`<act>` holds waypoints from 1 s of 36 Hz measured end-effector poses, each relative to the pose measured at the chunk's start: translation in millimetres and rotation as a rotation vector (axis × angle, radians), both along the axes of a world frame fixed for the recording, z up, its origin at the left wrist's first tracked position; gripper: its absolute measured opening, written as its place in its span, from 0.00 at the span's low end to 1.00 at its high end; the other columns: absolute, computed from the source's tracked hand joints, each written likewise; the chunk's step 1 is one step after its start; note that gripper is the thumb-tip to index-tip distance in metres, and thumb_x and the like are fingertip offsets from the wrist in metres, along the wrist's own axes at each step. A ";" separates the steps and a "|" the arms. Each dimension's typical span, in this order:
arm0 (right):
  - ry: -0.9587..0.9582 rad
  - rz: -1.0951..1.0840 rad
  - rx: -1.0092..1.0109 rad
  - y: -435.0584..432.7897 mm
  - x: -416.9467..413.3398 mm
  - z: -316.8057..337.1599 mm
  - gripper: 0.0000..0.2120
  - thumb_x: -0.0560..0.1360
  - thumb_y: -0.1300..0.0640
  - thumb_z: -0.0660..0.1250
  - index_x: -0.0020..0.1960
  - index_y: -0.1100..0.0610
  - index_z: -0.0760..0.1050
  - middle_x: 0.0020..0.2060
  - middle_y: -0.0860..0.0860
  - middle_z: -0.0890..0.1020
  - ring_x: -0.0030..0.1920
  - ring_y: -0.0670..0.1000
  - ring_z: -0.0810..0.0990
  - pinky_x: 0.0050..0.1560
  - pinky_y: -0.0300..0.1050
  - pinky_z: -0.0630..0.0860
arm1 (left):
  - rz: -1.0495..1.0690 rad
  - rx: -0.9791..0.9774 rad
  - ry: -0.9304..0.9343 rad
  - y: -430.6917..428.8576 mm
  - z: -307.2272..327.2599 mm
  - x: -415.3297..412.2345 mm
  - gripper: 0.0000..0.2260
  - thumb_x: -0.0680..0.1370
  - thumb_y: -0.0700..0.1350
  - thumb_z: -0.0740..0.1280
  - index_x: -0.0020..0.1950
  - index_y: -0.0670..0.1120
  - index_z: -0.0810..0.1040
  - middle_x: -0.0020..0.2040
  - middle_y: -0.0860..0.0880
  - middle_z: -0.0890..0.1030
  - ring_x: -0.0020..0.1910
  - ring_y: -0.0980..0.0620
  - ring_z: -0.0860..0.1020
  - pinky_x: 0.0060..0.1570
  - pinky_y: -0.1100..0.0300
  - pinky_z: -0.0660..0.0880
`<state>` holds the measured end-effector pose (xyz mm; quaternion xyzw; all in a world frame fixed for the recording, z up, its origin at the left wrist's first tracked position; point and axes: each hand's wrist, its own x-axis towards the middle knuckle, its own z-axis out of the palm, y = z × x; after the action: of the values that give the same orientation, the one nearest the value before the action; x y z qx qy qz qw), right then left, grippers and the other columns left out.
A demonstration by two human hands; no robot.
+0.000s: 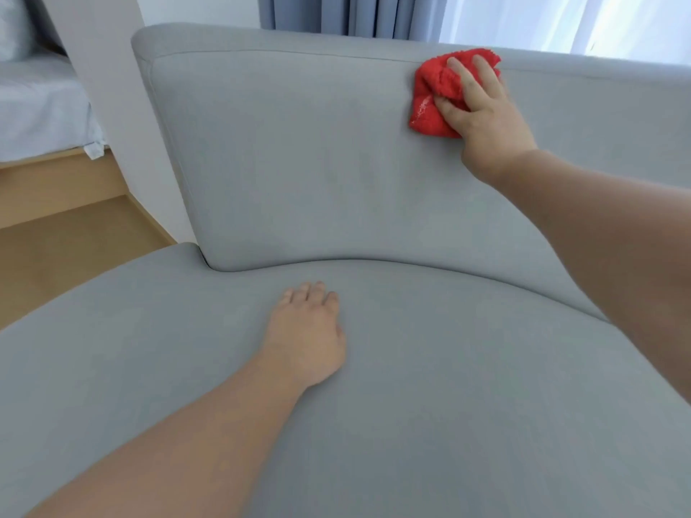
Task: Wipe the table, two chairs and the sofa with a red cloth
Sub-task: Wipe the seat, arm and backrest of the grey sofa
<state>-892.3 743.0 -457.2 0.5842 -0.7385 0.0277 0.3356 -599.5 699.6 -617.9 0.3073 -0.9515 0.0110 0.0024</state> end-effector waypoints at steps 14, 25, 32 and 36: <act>0.142 0.076 -0.125 -9.9 -13.0 -45.3 0.22 0.76 0.64 0.52 0.67 0.61 0.73 0.75 0.62 0.61 0.72 0.73 0.57 0.70 0.71 0.52 | -0.172 0.137 0.187 66.6 -42.7 -75.5 0.28 0.79 0.55 0.46 0.78 0.48 0.54 0.78 0.49 0.54 0.77 0.52 0.50 0.75 0.52 0.47; 0.302 0.191 0.455 20.9 -17.9 -172.0 0.21 0.73 0.57 0.52 0.51 0.54 0.84 0.70 0.54 0.72 0.69 0.63 0.70 0.67 0.66 0.55 | -0.173 0.105 0.220 65.6 -46.6 -76.1 0.33 0.73 0.56 0.39 0.78 0.49 0.55 0.78 0.49 0.54 0.76 0.52 0.51 0.75 0.52 0.47; 0.404 0.297 0.473 22.4 -27.4 -166.1 0.09 0.70 0.61 0.73 0.49 0.53 0.85 0.68 0.53 0.74 0.68 0.62 0.72 0.67 0.63 0.58 | -0.178 0.125 0.184 63.9 -48.9 -76.6 0.30 0.77 0.56 0.44 0.78 0.49 0.51 0.79 0.50 0.51 0.77 0.52 0.48 0.75 0.52 0.44; 0.425 0.295 0.444 24.5 -33.7 -158.7 0.11 0.74 0.58 0.63 0.45 0.52 0.85 0.66 0.51 0.76 0.67 0.61 0.74 0.67 0.63 0.63 | -0.181 0.112 0.190 64.4 -50.0 -77.6 0.33 0.73 0.56 0.37 0.78 0.49 0.51 0.79 0.50 0.51 0.77 0.51 0.48 0.75 0.52 0.44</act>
<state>-926.0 767.5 -615.9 0.7363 -0.5475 -0.2079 0.3390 -677.1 763.9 -668.0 0.2195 -0.9700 -0.0717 0.0760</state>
